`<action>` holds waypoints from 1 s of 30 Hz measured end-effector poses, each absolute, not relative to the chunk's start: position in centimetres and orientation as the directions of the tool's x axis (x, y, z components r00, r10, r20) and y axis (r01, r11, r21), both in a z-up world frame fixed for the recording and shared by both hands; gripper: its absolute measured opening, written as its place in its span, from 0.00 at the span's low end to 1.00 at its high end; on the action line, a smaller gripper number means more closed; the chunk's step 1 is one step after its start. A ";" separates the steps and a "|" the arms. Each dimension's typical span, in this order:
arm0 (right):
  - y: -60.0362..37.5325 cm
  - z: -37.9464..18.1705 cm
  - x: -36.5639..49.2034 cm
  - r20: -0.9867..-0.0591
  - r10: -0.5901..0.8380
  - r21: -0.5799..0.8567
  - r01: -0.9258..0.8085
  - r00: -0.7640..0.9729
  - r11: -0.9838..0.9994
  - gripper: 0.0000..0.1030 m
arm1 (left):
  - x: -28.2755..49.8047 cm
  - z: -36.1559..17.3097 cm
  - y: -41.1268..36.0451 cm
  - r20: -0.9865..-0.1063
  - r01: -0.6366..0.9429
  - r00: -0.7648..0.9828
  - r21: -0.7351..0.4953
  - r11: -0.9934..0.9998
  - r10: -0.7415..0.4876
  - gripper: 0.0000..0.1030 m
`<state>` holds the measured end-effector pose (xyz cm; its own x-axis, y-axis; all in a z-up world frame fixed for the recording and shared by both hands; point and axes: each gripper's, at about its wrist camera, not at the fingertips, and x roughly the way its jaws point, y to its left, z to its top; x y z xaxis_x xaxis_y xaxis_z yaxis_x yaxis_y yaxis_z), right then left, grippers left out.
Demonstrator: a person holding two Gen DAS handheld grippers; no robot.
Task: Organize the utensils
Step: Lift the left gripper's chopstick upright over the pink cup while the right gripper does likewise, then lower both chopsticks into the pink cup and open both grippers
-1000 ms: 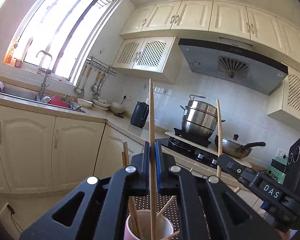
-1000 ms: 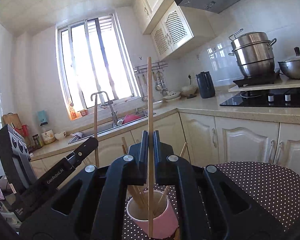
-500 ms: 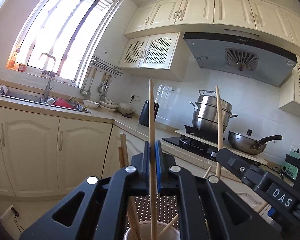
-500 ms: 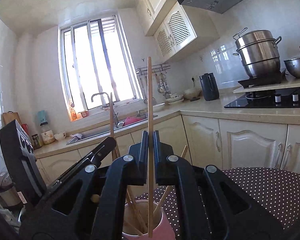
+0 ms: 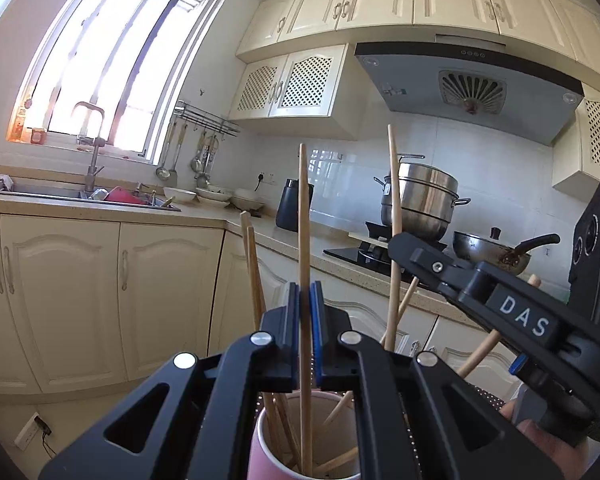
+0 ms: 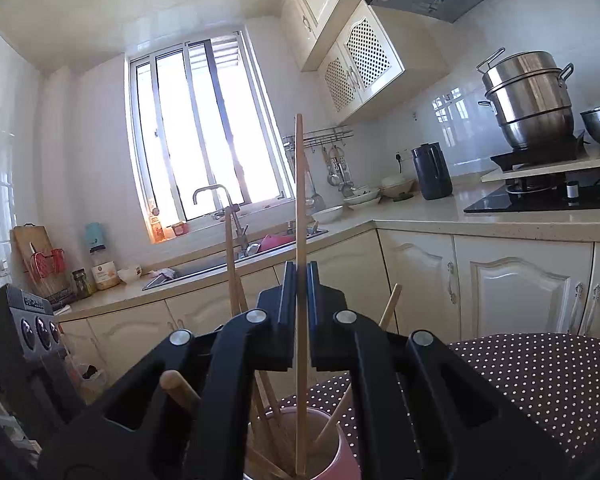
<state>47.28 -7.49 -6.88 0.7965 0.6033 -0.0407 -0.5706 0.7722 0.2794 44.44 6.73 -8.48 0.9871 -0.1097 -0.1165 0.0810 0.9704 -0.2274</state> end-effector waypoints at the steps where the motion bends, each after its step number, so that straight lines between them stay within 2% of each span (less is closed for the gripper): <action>1: -7.4 -7.0 47.1 -0.043 0.609 0.274 -0.577 0.792 0.769 0.05 | 44.3 -8.6 6.8 -0.120 0.085 0.986 -0.226 0.970 -0.114 0.05; 8: -7.5 -7.5 45.5 -0.091 0.645 0.206 -0.619 0.759 0.758 0.05 | 43.0 -9.0 7.2 -0.140 0.100 0.981 -0.234 0.967 -0.135 0.05; 16: -7.6 -8.8 43.5 -0.199 0.642 0.116 -0.633 0.740 0.766 0.06 | 41.6 -9.0 7.0 -0.163 0.111 0.976 -0.203 0.973 -0.145 0.05; 25: -8.1 -9.3 42.8 -0.267 0.632 0.134 -0.621 0.728 0.772 0.06 | 40.7 -8.3 6.9 -0.199 0.106 0.969 -0.194 0.975 -0.145 0.07; 27: -8.1 -9.1 42.8 -0.277 0.624 0.139 -0.613 0.730 0.778 0.06 | 40.6 -8.0 6.8 -0.204 0.110 0.968 -0.188 0.976 -0.148 0.14; 28: -8.1 -9.0 42.9 -0.281 0.623 0.147 -0.609 0.730 0.779 0.06 | 40.4 -7.8 6.8 -0.201 0.114 0.968 -0.190 0.975 -0.153 0.27; 29: -8.1 -8.9 42.9 -0.284 0.622 0.156 -0.605 0.729 0.781 0.07 | 40.3 -7.6 6.8 -0.198 0.112 0.969 -0.190 0.975 -0.149 0.32; 30: -8.2 -8.8 42.9 -0.286 0.621 0.161 -0.603 0.729 0.782 0.07 | 40.1 -7.4 6.9 -0.195 0.110 0.970 -0.188 0.976 -0.147 0.32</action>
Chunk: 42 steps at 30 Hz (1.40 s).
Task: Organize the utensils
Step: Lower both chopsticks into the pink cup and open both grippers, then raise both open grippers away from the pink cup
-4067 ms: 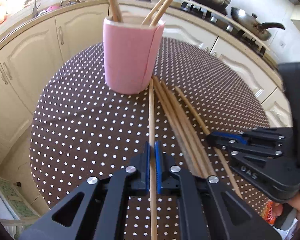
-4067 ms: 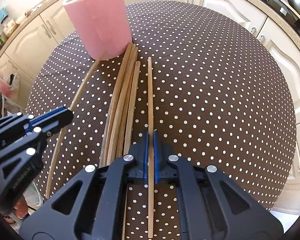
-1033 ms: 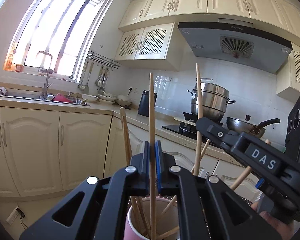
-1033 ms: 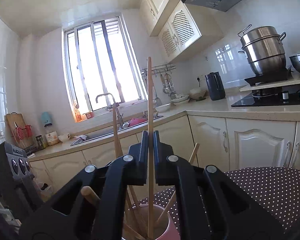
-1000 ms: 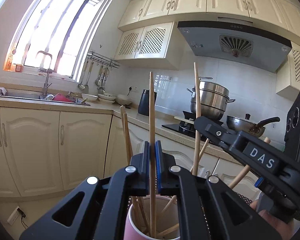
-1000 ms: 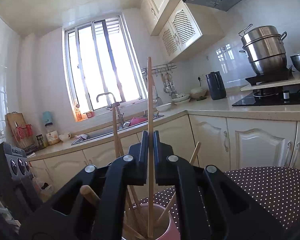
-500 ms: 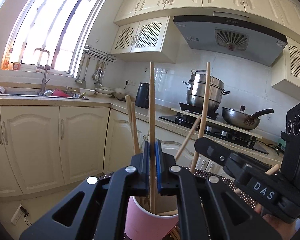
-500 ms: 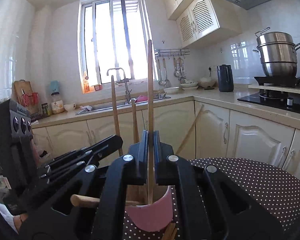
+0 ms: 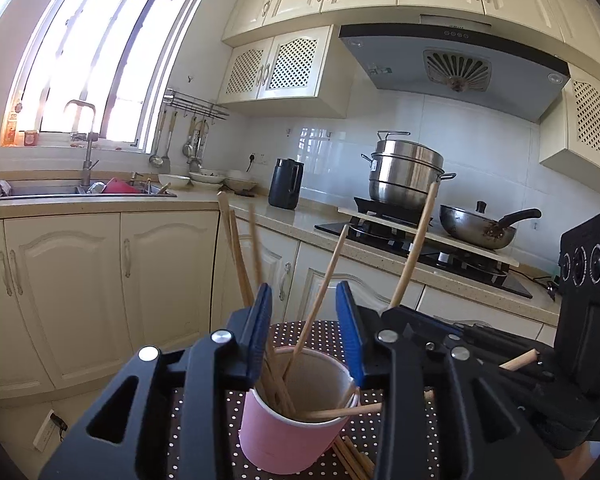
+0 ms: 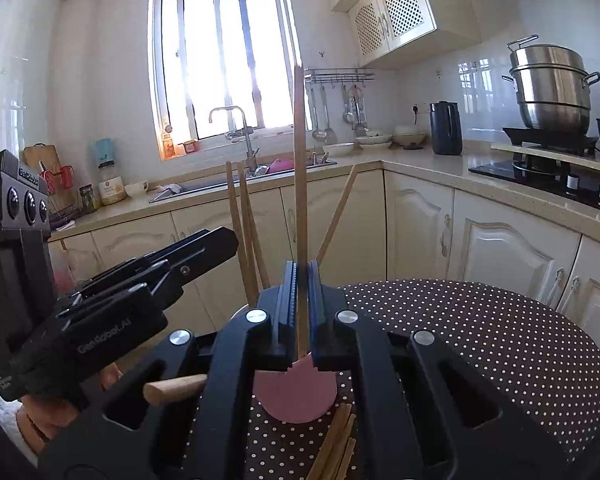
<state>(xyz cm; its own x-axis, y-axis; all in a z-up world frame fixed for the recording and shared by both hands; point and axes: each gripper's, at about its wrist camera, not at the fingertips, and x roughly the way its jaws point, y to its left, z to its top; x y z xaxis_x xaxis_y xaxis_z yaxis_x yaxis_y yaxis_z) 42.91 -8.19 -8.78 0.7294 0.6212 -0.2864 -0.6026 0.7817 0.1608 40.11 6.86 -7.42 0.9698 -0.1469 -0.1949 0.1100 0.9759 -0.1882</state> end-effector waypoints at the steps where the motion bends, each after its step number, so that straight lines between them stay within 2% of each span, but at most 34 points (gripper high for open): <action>1: -8.2 -8.6 42.9 -0.289 0.620 0.164 -0.600 0.730 0.783 0.07 | 40.0 -7.3 6.9 -0.197 0.110 0.969 -0.189 0.976 -0.148 0.32; 12: -8.2 -6.2 40.9 -0.280 0.600 0.147 -0.584 0.750 0.798 0.10 | 37.6 -5.0 8.0 -0.182 0.099 0.974 -0.210 0.973 -0.139 0.36; 15: -8.4 -5.3 40.1 -0.260 0.575 0.135 -0.560 0.776 0.817 0.21 | 36.6 -4.3 7.8 -0.182 0.098 0.974 -0.199 0.975 -0.135 0.43; 17: -8.6 -4.9 39.7 -0.247 0.553 0.127 -0.539 0.796 0.833 0.35 | 35.9 -4.0 7.7 -0.177 0.105 0.974 -0.189 0.976 -0.139 0.49; 23: -8.6 -3.3 38.2 -0.212 0.492 0.095 -0.483 0.845 0.871 0.55 | 34.2 -3.1 7.5 -0.188 0.098 0.974 -0.164 0.982 -0.128 0.56; 35: -6.7 -3.7 39.3 -0.241 0.459 0.051 -0.461 0.855 0.886 0.57 | 34.3 -3.3 7.8 -0.241 0.078 0.964 -0.144 0.986 -0.111 0.57; 38: -6.7 -4.0 39.6 -0.237 0.445 0.047 -0.448 0.863 0.893 0.63 | 35.0 -3.3 7.8 -0.246 0.068 0.964 -0.147 0.987 -0.104 0.57; 42: -6.3 -4.6 40.7 -0.260 0.440 0.051 -0.442 0.860 0.895 0.64 | 36.2 -3.8 8.2 -0.270 0.030 0.960 -0.146 0.989 -0.069 0.57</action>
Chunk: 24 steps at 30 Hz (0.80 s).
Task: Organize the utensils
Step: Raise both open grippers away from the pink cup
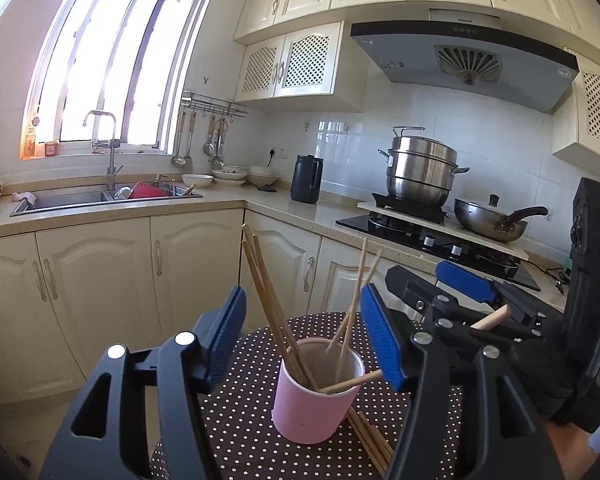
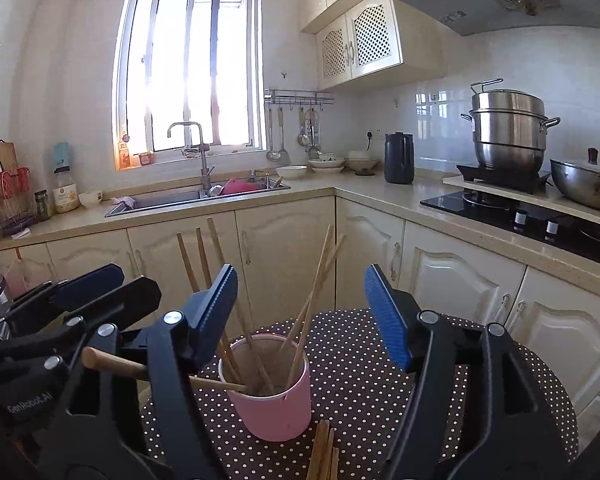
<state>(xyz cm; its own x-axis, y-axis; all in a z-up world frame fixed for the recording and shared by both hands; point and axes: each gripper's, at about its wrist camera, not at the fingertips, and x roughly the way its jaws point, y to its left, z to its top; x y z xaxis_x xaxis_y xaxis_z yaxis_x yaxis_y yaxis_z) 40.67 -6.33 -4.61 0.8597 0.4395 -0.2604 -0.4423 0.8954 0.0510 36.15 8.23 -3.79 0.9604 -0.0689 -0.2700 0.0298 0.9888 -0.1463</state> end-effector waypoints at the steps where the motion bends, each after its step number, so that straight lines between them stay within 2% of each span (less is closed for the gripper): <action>1: -6.3 -4.8 40.9 -0.264 0.443 0.057 -0.444 0.857 0.894 0.64 | 36.5 -4.1 8.5 -0.277 0.019 0.959 -0.152 0.988 -0.061 0.57; 4: -6.0 -5.4 41.6 -0.281 0.448 0.065 -0.448 0.849 0.891 0.63 | 37.2 -4.7 9.1 -0.293 0.008 0.954 -0.169 0.986 -0.057 0.57; 6: -5.8 -5.8 42.0 -0.289 0.477 0.078 -0.476 0.830 0.876 0.42 | 37.6 -5.2 9.5 -0.298 -0.009 0.954 -0.173 0.985 -0.044 0.57; 7: -5.6 -6.0 42.3 -0.302 0.478 0.080 -0.478 0.825 0.875 0.24 | 37.9 -5.4 9.7 -0.303 -0.003 0.952 -0.178 0.984 -0.052 0.57; 18: -5.6 -6.2 43.1 -0.282 0.543 0.143 -0.525 0.791 0.839 0.24 | 39.7 -7.1 9.7 -0.328 0.011 0.942 -0.192 0.981 -0.074 0.57; 20: -5.7 -5.9 43.1 -0.278 0.529 0.150 -0.508 0.802 0.848 0.42 | 39.8 -7.0 9.8 -0.324 0.005 0.943 -0.205 0.979 -0.073 0.57; 22: -6.6 -5.3 43.0 -0.249 0.533 0.184 -0.501 0.808 0.845 0.54 | 39.8 -6.8 10.1 -0.319 0.005 0.944 -0.224 0.974 -0.078 0.57; 24: -7.1 -4.7 42.7 -0.231 0.539 0.194 -0.505 0.810 0.841 0.54 | 39.6 -6.5 10.3 -0.313 0.004 0.947 -0.239 0.971 -0.080 0.57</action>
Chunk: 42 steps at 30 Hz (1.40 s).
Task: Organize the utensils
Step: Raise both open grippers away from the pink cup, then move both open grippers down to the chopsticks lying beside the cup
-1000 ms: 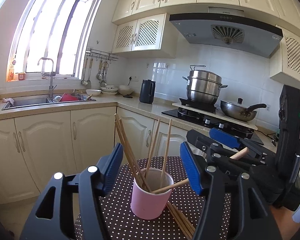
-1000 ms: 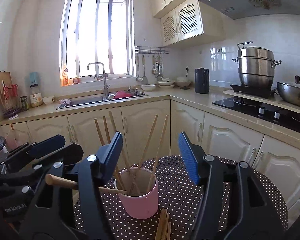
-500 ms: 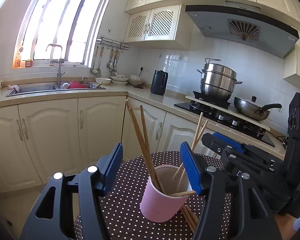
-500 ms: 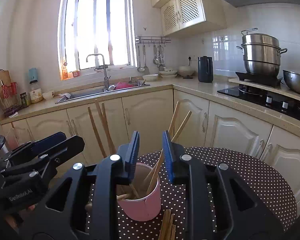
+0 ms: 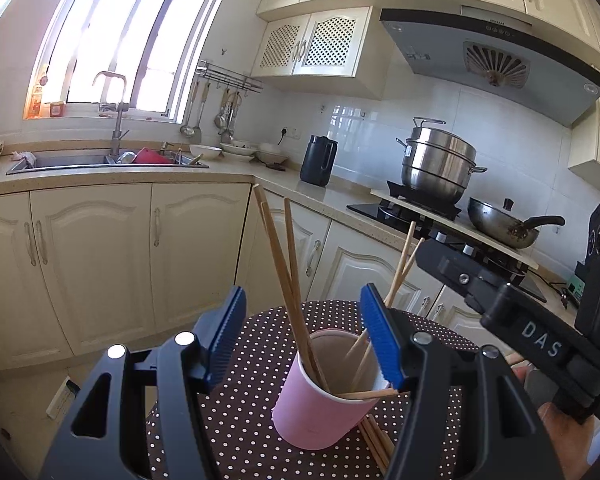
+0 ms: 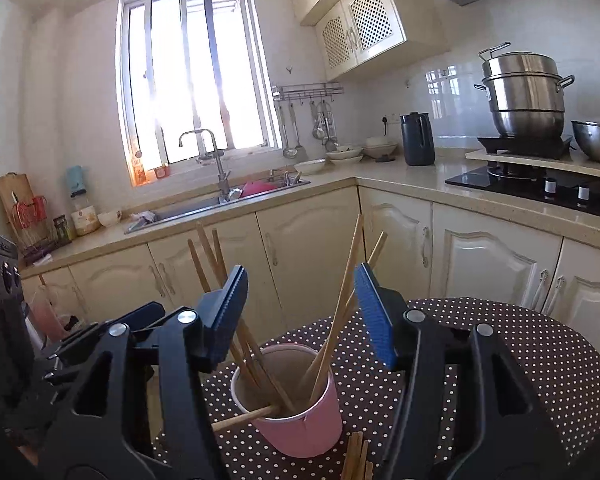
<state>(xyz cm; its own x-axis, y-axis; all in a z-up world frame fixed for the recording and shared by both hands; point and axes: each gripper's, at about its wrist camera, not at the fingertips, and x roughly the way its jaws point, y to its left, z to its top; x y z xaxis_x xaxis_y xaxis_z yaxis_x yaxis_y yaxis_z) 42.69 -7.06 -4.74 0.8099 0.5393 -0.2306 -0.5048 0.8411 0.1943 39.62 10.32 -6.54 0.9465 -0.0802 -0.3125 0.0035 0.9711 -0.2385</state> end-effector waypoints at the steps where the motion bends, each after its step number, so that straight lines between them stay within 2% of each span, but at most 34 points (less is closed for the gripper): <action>1: -7.2 -4.4 42.4 -0.223 0.542 0.194 -0.508 0.810 0.839 0.54 | 39.5 -6.4 10.3 -0.309 0.003 0.948 -0.240 0.971 -0.080 0.57; 10: -10.2 -1.5 38.6 -0.169 0.526 0.198 -0.494 0.833 0.846 0.59 | 36.7 -4.9 8.8 -0.287 0.020 0.955 -0.215 0.976 -0.082 0.57; 17: -14.6 -2.0 35.1 -0.204 0.464 0.170 -0.436 0.862 0.884 0.60 | 32.7 -5.2 7.0 -0.296 0.041 0.951 -0.173 0.984 -0.092 0.57; 24: -16.9 -6.7 33.6 -0.358 0.423 0.160 -0.392 0.833 0.906 0.60 | 30.6 -8.6 4.4 -0.397 0.077 0.907 -0.179 0.981 -0.144 0.57; 33: -17.1 -13.2 34.5 -0.603 0.418 0.189 -0.388 0.679 0.902 0.60 | 31.4 -14.3 0.9 -0.634 0.133 0.745 -0.165 0.977 -0.209 0.57; 37: -17.3 -15.0 35.0 -0.670 0.422 0.214 -0.386 0.611 0.898 0.51 | 32.7 -16.6 0.0 -0.720 0.128 0.661 -0.167 0.978 -0.210 0.57; 42: -17.0 -16.7 35.4 -0.719 0.431 0.235 -0.394 0.545 0.889 0.48 | 34.4 -19.1 -0.8 -0.797 0.122 0.571 -0.154 0.981 -0.196 0.57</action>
